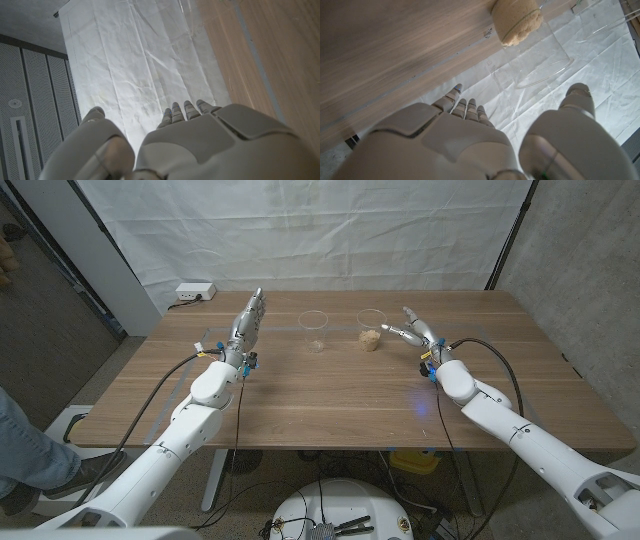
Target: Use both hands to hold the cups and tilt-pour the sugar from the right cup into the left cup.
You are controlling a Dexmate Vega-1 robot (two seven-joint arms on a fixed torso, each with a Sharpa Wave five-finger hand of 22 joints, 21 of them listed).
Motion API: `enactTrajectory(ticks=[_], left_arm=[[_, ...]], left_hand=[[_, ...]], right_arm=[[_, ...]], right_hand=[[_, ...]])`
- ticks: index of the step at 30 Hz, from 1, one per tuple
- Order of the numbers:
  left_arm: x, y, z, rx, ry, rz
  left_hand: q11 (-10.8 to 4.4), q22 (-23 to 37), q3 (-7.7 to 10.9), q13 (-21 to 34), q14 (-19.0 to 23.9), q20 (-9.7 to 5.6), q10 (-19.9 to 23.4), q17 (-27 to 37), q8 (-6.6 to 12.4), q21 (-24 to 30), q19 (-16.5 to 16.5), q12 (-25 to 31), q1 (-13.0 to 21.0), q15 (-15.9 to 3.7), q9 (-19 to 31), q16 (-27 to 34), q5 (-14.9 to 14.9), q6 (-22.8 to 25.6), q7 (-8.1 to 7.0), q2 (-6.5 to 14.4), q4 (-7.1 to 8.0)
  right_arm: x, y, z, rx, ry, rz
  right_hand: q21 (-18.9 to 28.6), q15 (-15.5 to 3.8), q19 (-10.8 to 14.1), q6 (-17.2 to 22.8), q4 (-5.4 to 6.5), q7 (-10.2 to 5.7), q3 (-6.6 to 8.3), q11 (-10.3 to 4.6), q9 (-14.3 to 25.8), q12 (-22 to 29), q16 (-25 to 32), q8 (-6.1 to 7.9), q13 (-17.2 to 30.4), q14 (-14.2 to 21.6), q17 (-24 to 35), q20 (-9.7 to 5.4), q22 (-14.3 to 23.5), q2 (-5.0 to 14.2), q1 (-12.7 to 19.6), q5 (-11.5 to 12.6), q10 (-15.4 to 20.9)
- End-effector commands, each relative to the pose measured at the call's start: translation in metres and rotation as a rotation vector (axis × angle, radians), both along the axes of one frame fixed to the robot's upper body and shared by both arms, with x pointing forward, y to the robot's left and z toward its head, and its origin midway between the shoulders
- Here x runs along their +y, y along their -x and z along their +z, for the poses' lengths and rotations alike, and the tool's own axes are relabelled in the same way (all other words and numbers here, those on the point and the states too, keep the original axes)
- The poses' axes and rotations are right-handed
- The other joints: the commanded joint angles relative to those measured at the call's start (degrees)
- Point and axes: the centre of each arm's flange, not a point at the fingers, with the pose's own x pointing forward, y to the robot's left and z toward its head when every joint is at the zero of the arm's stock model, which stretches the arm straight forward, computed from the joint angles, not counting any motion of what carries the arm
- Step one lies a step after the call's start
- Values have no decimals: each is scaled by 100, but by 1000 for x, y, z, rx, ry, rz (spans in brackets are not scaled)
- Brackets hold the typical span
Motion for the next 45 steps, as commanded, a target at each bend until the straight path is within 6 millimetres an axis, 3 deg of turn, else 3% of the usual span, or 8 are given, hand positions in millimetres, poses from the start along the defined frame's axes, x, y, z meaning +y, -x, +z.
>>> enactTrajectory(ticks=[1,4,7,35,45], left_arm=[[-1,0,0,11,-7,-3],[-1,0,-1,13,-11,-4],[-1,-1,-1,18,-12,-6],[6,0,-4,40,-21,-3],[7,0,-6,45,-19,-4]], left_hand=[[31,13,-17,12,3,-297,8,16,-4,-8,-60,-7,29,42,9,-10,-13,46,1,-9,-24],[35,13,-21,13,5,-287,5,16,-7,-10,-63,-11,30,43,9,-11,-14,48,-1,-6,-23],[37,14,-24,13,7,-274,5,17,-9,-13,-69,-13,32,44,9,-12,-16,50,-4,-3,-22],[24,18,-57,14,4,-229,16,20,-26,-25,-99,-29,41,54,11,-22,-26,72,-3,18,-17],[20,19,-68,15,2,-223,15,21,-32,-30,-116,-35,44,59,11,-25,-29,76,-10,27,-15]], right_arm=[[4,-7,-12,7,17,-16],[8,-7,-15,5,10,-14],[10,-9,-18,5,8,-19],[44,-25,-16,-1,55,34],[44,-34,-11,4,39,30]], right_hand=[[-10,-41,19,-23,3,-14,-66,-20,9,24,41,45,7,-15,15,-318,8,-49,-18,38,10],[36,-124,97,82,24,-97,-141,-181,6,85,82,105,4,78,12,-364,7,-41,-47,52,112],[46,-158,118,122,28,-129,-162,-195,5,98,92,122,2,109,10,-377,7,-38,-52,57,138],[71,-163,187,265,54,-177,-232,-217,1,148,113,168,-1,221,6,-374,7,42,-42,97,261],[79,-174,219,323,58,-187,-246,-206,0,168,118,182,-1,267,5,-356,8,78,-18,117,320]])
